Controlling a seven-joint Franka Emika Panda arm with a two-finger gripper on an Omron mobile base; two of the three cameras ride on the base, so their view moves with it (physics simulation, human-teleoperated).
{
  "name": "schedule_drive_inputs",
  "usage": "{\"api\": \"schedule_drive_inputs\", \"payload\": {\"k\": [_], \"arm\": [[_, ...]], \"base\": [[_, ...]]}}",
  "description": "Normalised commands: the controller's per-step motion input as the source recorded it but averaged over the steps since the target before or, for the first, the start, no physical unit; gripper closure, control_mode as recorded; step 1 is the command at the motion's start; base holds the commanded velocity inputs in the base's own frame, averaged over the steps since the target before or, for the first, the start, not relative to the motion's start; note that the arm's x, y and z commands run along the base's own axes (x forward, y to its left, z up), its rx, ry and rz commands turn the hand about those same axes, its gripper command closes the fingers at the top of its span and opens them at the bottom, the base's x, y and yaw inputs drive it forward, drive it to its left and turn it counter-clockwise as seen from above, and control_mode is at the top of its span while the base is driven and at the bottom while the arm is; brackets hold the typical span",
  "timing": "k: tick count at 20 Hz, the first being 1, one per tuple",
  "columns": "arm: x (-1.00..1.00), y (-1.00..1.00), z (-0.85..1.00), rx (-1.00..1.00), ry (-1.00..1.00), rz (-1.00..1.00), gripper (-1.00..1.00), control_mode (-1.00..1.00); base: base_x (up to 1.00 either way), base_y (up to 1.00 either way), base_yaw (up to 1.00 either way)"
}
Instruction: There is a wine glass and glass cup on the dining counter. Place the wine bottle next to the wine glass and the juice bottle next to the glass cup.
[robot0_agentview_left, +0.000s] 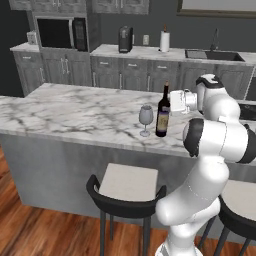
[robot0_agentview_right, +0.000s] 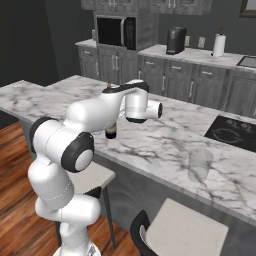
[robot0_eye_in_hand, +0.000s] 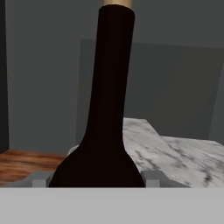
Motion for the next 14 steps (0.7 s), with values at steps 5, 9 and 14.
{"api": "schedule_drive_inputs", "payload": {"k": [5,9,14], "arm": [[0.0,0.0,-0.37,0.0,-0.02,0.0,1.0,-1.0],[0.0,0.0,-0.37,0.0,0.0,0.0,1.0,-1.0],[-0.01,-0.02,-0.3,0.0,0.0,0.0,-1.0,-1.0]], "base": [[0.0,0.0,0.0],[0.0,0.0,0.0],[0.0,0.0,0.0]]}}
